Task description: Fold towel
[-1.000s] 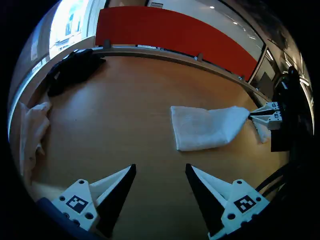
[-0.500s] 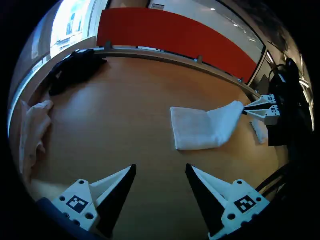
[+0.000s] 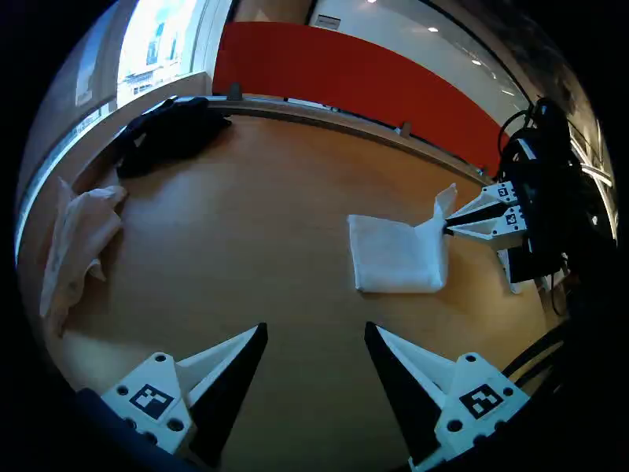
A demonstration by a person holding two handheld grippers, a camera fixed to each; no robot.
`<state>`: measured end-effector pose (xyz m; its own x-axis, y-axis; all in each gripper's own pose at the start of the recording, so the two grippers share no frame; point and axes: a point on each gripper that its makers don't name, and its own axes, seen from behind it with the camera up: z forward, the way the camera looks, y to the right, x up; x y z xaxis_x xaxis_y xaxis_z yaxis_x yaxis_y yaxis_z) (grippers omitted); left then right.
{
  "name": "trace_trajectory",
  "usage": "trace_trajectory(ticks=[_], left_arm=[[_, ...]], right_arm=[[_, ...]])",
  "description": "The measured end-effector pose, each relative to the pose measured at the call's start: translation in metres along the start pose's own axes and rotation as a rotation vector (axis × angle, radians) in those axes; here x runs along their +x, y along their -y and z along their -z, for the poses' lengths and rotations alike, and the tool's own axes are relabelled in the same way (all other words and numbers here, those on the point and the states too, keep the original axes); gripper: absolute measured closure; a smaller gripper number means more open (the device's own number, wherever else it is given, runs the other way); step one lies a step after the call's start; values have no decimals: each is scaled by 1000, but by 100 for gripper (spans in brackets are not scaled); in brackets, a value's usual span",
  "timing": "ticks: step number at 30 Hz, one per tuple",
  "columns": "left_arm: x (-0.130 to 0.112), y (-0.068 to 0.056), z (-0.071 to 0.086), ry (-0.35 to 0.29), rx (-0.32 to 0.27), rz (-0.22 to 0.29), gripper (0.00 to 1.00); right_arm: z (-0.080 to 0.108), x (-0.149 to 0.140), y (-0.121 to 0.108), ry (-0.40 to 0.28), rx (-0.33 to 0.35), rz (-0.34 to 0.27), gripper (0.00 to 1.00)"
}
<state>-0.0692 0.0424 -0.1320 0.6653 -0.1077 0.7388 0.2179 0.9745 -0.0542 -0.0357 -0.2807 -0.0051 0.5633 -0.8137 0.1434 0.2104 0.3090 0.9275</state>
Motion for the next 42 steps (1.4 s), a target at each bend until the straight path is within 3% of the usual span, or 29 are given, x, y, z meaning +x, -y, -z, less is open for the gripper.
trace_trajectory(ticks=[6, 11, 15, 21, 23, 27, 33, 42], left_arm=[[-5, 9, 11, -19, 29, 44, 8], [-10, 13, 17, -30, 46, 87, 8], [-14, 15, 20, -36, 55, 108, 8], [-17, 14, 20, -35, 56, 119, 8], [-17, 14, 20, -35, 56, 117, 9], [-16, 12, 19, -34, 53, 113, 8], [-13, 8, 18, -37, 46, 111, 8], [-13, 5, 17, -34, 38, 110, 9]], right_arm=[[-39, 15, 26, 26, 87, 73, 96], [-72, 14, 51, 54, 148, 83, 96], [-86, 6, 61, 76, 174, 81, 95], [-87, 3, 62, 80, 180, 66, 85], [-86, 3, 60, 76, 174, 55, 70], [-79, 5, 57, 64, 169, 19, 28], [-69, 3, 55, 50, 165, -39, 27], [-54, -20, 54, 68, 139, -71, 27]])
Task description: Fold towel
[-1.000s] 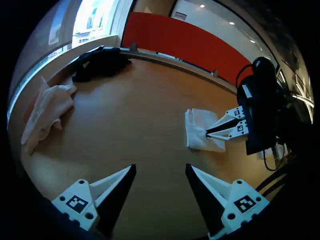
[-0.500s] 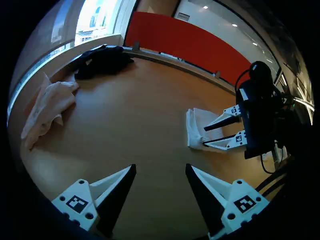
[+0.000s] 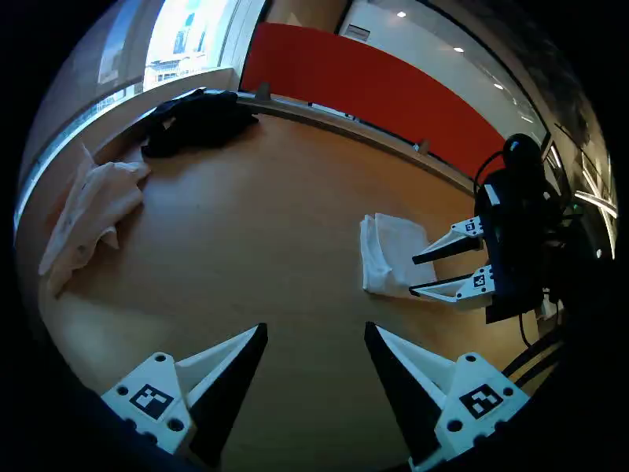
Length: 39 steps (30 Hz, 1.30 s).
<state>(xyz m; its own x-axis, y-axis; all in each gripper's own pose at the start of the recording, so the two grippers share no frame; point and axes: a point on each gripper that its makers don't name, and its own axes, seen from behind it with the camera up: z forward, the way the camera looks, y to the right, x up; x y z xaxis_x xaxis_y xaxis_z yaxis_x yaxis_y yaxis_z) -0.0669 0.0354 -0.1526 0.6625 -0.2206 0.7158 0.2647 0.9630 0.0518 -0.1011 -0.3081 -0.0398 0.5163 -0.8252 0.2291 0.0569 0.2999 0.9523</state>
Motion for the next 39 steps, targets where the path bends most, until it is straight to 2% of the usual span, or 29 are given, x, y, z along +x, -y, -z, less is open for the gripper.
trace_trajectory(ticks=[14, 27, 29, 35, 39], left_arm=[[2, -6, -2, 3, -14, -13, 8], [1, -9, -4, 8, -20, -17, 8], [1, -9, -4, 8, -21, -15, 9], [-1, -10, -6, 12, -26, -12, 8], [-1, -11, -7, 14, -29, -15, 9]], right_arm=[[28, -52, -4, 31, -57, -93, 27], [26, -71, 0, 48, -68, -156, 28], [24, -74, 2, 53, -67, -166, 31], [22, -79, 1, 59, -77, -183, 50], [20, -79, 2, 54, -76, -200, 55]])
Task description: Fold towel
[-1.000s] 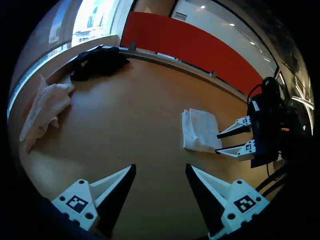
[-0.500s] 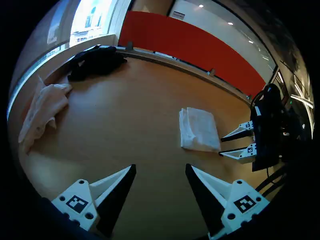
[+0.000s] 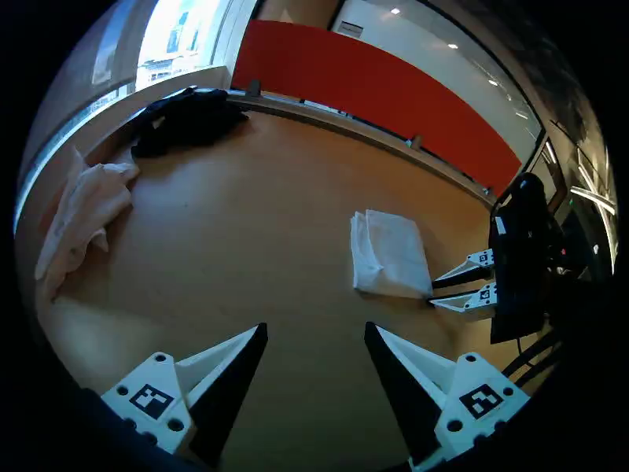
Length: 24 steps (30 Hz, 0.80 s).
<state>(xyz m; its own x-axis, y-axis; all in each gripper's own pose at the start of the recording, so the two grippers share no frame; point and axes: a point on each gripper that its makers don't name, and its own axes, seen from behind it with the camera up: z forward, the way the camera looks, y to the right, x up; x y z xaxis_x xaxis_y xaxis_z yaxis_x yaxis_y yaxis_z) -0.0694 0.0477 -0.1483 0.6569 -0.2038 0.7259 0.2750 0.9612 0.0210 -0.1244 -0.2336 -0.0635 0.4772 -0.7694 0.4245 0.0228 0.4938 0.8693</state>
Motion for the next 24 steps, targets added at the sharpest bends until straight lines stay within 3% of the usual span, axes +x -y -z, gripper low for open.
trace_trajectory(ticks=[6, 14, 24], left_arm=[[0, -1, -1, 3, -4, -1, 8], [0, -1, -2, 6, -4, -4, 8], [-1, -2, -4, 10, -6, -7, 9]], right_arm=[[-3, 1, 0, -5, 3, -20, 67], [-5, -1, -1, -7, -2, -48, 95], [3, 3, -6, -24, -19, -43, 96]])
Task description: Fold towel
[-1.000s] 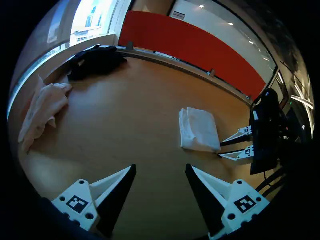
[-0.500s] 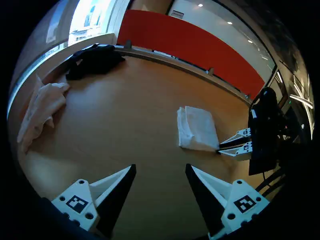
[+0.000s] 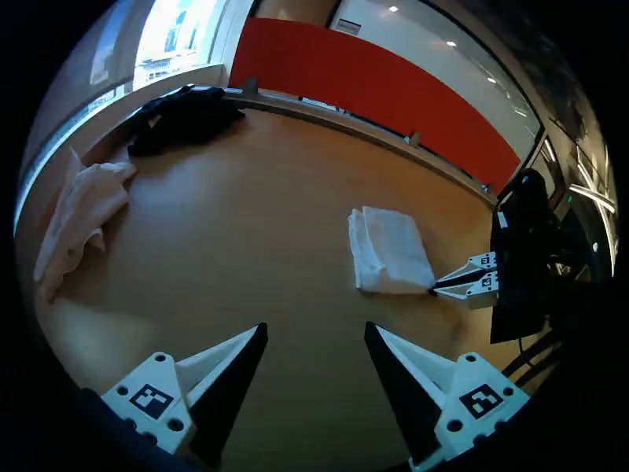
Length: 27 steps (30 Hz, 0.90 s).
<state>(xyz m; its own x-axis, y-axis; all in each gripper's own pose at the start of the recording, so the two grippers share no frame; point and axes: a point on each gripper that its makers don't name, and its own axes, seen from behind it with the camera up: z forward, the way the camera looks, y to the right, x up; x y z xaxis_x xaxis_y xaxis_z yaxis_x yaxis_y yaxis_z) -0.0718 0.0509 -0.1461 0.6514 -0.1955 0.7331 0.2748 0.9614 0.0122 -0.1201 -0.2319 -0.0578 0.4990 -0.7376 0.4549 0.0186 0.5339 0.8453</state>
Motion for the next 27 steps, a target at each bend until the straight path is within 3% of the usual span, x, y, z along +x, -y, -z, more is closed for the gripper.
trace_trajectory(ticks=[11, 20, 27], left_arm=[[12, -9, -1, -15, -17, -13, 8], [27, -24, 1, -39, -47, -38, 8], [37, -36, 1, -54, -74, -60, 8]], right_arm=[[34, 46, -17, -91, -52, 41, 96], [74, 99, -34, -195, -100, 70, 96], [106, 121, -47, -253, -140, 83, 96]])
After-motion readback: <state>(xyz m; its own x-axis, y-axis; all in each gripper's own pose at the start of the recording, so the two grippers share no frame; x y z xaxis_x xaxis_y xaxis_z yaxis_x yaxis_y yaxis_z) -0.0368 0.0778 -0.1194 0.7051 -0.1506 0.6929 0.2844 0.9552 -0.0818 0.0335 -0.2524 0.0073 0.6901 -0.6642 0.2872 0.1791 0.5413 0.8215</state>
